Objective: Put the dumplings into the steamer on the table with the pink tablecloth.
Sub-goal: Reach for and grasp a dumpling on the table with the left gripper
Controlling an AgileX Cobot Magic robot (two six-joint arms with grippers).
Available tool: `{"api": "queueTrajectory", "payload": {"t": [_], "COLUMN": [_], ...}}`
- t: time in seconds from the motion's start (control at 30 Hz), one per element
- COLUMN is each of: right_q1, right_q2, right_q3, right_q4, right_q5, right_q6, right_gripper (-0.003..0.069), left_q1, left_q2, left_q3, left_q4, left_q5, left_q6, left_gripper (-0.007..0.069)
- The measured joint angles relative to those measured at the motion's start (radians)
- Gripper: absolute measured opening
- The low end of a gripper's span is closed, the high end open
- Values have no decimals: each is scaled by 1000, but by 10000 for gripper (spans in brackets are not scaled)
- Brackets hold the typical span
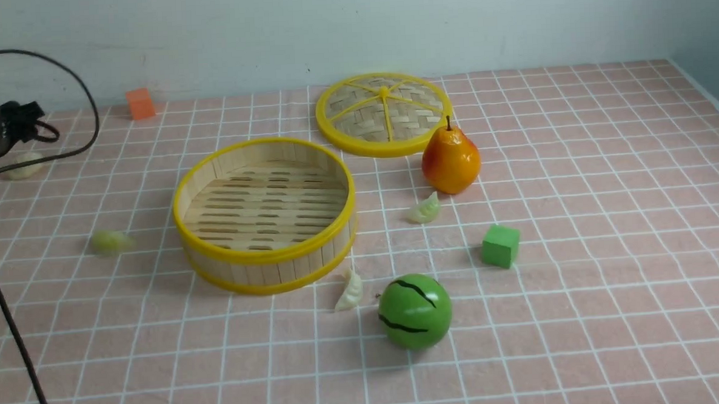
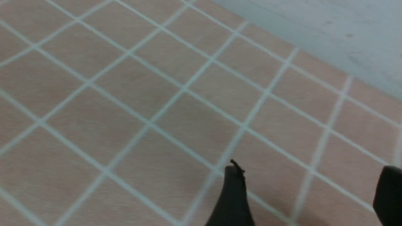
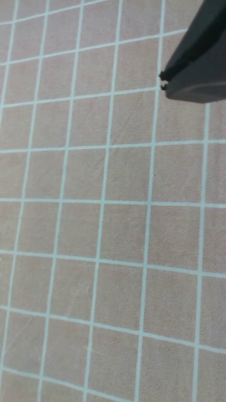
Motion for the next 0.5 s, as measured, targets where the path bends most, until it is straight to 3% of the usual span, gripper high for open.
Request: {"api": "queueTrajectory", "payload": {"t": [0.1,0.3,0.5], "right_q1": [0,0,0], "right_q2": [23,88,90], "right_q3": [7,9,10], "right_q4": [-47,-62,-62], "right_q5": [-26,-37,-41], "right_q6": [0,0,0], "right_gripper": [0,0,0], "left_q1": [17,11,9], "left_q2": [23,28,28], "left_q3": [1,-2,-9], "left_q4": [-22,-247,-302], "left_q5": [25,21,46], "left_q6": [86,356,441], "left_gripper": [501,372,242]}}
